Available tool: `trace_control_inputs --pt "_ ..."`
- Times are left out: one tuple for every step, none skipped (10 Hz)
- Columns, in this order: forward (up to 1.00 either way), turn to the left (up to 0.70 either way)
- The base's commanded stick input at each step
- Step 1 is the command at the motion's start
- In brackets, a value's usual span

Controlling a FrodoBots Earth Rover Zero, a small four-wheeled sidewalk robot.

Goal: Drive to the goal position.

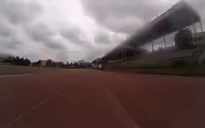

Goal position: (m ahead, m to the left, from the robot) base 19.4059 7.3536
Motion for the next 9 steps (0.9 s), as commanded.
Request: trace_control_inputs --pt "0.7 0.0" --pt "0.7 0.0" --pt "0.7 0.0" --pt "0.7 0.0" --pt "0.7 0.0" --pt "0.7 0.0" --pt "0.7 0.0" --pt "0.7 0.0" --pt "0.7 0.0"
